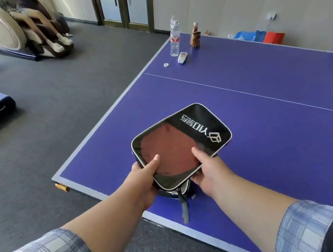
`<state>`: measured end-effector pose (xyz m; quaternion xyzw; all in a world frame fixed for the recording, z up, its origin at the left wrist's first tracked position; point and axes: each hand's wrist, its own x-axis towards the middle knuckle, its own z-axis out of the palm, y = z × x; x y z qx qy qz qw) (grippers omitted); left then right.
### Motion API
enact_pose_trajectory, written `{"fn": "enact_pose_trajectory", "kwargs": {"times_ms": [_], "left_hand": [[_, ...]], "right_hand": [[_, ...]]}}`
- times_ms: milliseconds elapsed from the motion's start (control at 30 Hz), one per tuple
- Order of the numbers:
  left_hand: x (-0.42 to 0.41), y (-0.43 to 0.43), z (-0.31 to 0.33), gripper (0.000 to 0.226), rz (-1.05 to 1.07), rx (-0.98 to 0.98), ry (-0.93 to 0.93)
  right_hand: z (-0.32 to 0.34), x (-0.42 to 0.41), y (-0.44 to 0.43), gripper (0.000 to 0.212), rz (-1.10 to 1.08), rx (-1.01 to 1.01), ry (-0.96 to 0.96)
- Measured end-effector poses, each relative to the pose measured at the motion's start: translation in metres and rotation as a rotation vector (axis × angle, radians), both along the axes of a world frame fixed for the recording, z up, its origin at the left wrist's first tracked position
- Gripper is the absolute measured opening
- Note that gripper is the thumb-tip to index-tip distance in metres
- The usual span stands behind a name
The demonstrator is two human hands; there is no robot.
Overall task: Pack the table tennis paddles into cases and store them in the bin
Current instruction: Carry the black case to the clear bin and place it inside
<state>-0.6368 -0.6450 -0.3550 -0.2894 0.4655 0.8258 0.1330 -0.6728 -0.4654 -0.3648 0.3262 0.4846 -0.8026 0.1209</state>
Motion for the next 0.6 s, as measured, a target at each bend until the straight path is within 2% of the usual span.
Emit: {"fn": "enact_pose_trajectory", "kwargs": {"times_ms": [100, 200, 267, 333, 400, 467, 600], "left_hand": [[-0.015, -0.018, -0.007, 0.040, -0.133, 0.037, -0.067], [-0.038, -0.055, -0.008, 0.027, -0.357, -0.121, -0.105], [-0.062, -0.082, -0.009, 0.040, -0.511, -0.271, -0.100], [-0.091, -0.101, -0.008, 0.059, -0.747, -0.448, -0.081], [-0.115, -0.103, -0.009, 0.062, -0.915, -0.564, -0.051], [-0.127, -0.092, -0.020, 0.060, -0.957, -0.642, -0.039], [-0.126, -0.073, -0.055, 0.067, -0.890, -0.777, -0.094]], "right_hand": [[-0.014, -0.007, -0.041, 0.037, -0.096, -0.010, -0.035], [-0.021, -0.022, -0.031, 0.035, -0.048, 0.131, -0.001], [-0.026, -0.027, -0.019, 0.031, 0.032, 0.228, 0.012], [-0.029, -0.032, -0.013, 0.029, 0.110, 0.238, 0.015], [-0.036, -0.038, -0.014, 0.026, 0.172, 0.241, -0.014], [-0.047, -0.042, -0.020, 0.027, 0.218, 0.256, -0.040], [-0.067, -0.048, -0.029, 0.045, 0.262, 0.391, -0.101]]}}
